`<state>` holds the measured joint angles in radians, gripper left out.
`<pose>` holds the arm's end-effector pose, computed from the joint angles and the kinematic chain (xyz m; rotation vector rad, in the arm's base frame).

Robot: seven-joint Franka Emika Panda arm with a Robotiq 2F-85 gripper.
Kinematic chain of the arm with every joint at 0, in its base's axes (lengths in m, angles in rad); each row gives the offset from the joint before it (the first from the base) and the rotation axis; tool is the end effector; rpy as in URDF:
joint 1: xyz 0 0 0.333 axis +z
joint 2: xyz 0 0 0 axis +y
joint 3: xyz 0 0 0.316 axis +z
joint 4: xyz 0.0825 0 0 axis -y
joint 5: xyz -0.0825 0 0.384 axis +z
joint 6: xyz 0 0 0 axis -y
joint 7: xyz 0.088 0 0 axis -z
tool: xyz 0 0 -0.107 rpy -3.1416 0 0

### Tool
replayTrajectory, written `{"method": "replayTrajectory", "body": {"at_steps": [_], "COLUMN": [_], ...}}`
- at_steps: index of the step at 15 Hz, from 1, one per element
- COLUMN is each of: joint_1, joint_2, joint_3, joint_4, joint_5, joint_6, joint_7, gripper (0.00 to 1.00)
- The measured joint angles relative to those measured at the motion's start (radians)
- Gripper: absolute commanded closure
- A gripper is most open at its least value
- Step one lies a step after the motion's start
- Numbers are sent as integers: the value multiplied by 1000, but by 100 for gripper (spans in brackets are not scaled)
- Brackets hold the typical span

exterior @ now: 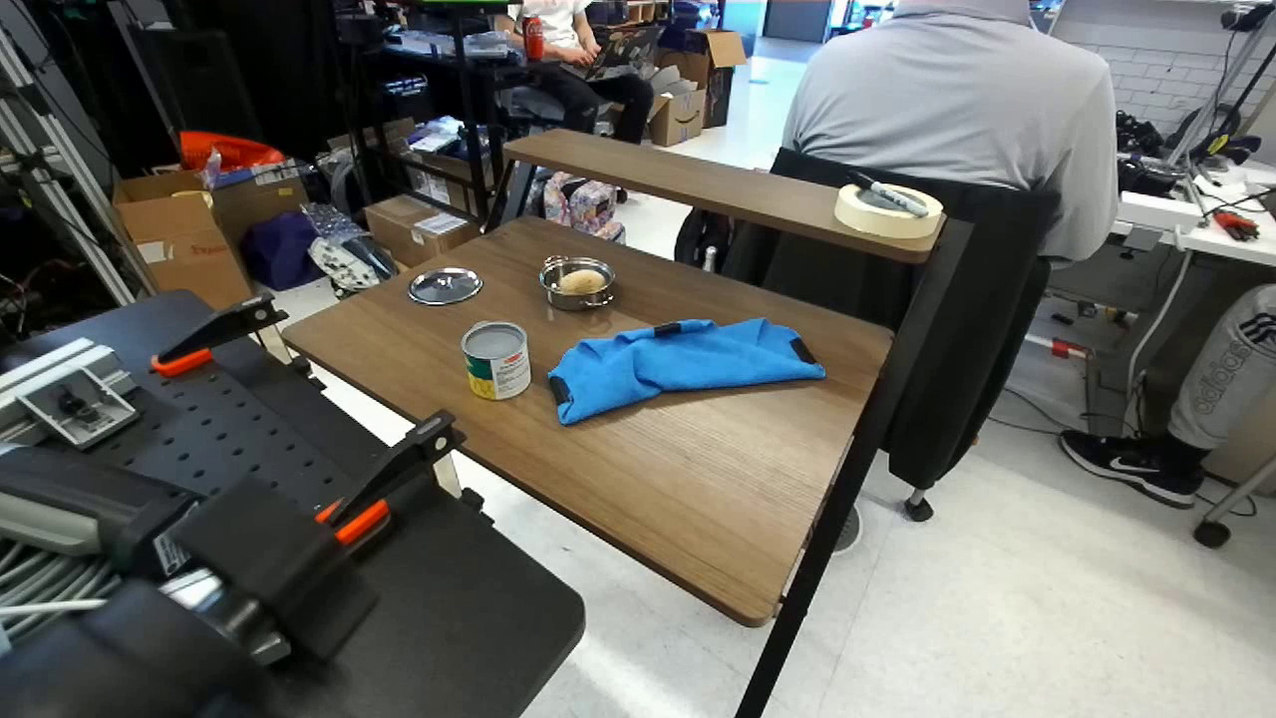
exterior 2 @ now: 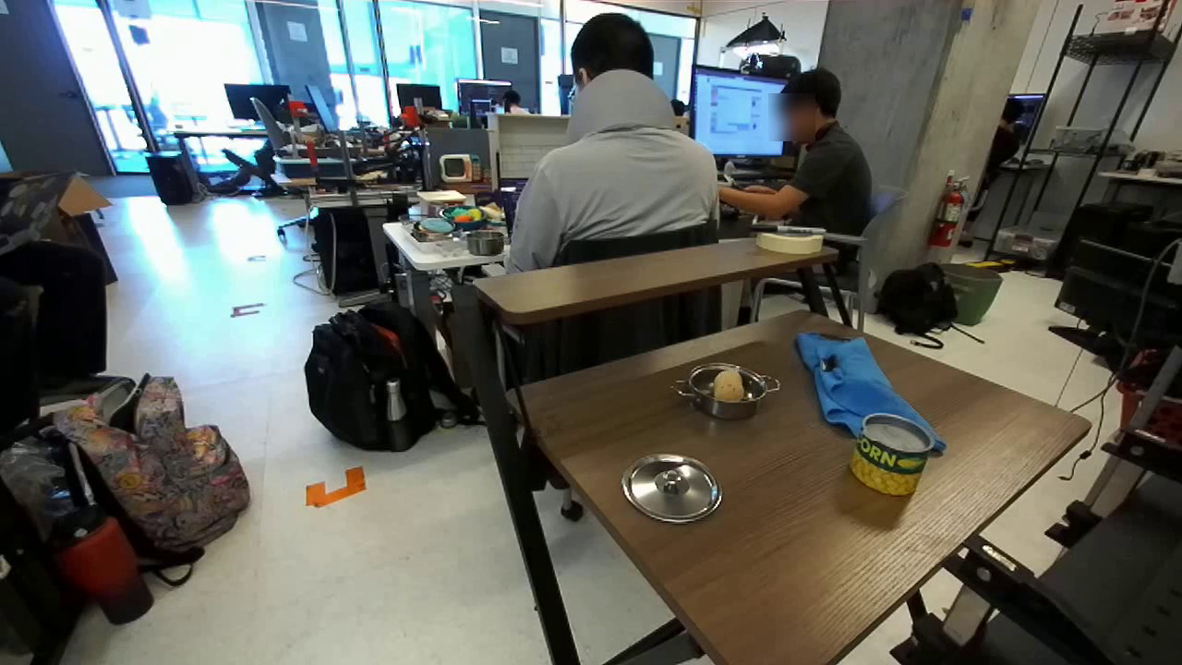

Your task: Remove the brown plushy from the pot and put it on the table

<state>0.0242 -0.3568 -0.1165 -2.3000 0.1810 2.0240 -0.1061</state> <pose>0.4504 -0.0346 0.4957 -2.9392 0.0789 -0.1420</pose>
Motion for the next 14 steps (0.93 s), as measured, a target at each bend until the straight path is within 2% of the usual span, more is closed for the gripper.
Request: {"method": "replayTrajectory", "body": {"at_steps": [5,9,14], "joint_1": [1,2,5], "joint_2": [88,236,440], "joint_3": [58,99,118], "joint_4": [-42,-35,27], "joint_5": [-6,-7,-23], "joint_6": [159,284,451], "joint_7": [32,78,166], "gripper": [0,0,0]}}
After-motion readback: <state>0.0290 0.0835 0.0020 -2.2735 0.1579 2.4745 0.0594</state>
